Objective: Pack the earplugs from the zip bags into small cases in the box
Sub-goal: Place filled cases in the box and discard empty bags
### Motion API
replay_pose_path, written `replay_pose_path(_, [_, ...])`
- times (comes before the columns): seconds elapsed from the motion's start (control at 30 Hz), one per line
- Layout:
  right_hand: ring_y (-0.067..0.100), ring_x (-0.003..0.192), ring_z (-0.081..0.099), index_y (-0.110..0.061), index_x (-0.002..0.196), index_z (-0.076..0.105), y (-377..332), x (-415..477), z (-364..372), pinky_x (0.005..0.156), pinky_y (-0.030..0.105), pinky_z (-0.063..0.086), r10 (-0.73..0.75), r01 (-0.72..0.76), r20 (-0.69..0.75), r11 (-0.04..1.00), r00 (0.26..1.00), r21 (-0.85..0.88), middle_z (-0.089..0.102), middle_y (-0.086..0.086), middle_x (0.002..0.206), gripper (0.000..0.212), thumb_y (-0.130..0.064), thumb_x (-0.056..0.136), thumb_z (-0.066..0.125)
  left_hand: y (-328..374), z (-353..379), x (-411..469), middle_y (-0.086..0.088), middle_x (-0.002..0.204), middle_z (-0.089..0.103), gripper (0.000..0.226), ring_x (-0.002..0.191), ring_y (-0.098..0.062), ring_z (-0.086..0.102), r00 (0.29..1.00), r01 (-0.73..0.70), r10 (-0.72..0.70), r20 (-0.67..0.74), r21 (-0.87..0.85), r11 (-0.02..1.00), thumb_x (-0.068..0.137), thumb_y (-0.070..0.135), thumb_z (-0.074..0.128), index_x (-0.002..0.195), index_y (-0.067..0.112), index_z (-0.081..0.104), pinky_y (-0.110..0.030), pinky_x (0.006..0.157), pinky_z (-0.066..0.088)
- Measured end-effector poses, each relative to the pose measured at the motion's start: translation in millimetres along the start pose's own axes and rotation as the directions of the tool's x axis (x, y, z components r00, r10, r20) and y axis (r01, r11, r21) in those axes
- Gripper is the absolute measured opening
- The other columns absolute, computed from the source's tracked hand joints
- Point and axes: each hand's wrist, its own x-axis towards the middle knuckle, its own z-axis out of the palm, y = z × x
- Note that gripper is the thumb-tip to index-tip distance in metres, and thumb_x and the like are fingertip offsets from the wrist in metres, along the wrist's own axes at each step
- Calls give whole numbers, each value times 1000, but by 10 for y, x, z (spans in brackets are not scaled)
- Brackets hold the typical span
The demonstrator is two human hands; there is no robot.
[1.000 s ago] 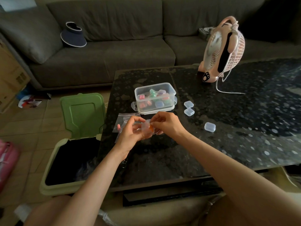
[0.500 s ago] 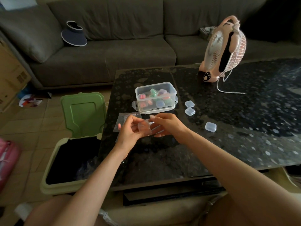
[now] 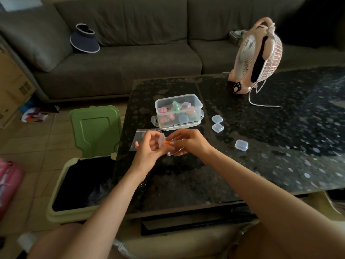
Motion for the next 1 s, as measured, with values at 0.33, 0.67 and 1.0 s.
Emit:
replay_pose_path(0.33, [20, 72, 65, -1, 105, 58, -68, -12, 11, 58, 24, 55, 112, -115, 26, 978, 993, 172, 63, 16, 90, 19, 0, 86, 62, -80, 1, 32, 11, 98, 70, 51, 98, -8, 65, 997, -71, 65, 42, 141, 988, 57, 56, 80, 99, 34, 61, -56, 103, 38])
replay_pose_path(0.67, [22, 73, 69, 1, 108, 61, -81, 61, -43, 70, 31, 60, 133, -97, -109, 953, 985, 287, 67, 14, 86, 27, 7, 81, 64, 17, -36, 84, 4, 97, 66, 14, 92, -13, 63, 984, -113, 134, -113, 179, 977, 86, 17, 65, 100, 14, 63, -22, 75, 53])
replay_pose_path(1.0, [22, 73, 68, -3, 100, 65, -212, 176, -378, 63, 27, 58, 147, -81, -300, 971, 943, 224, 70, 16, 91, 19, -5, 81, 69, -16, -120, 287, 3, 90, 66, 9, 81, -9, 62, 981, -174, 195, 13, 513, 841, 86, 14, 65, 94, 14, 63, -23, 74, 53])
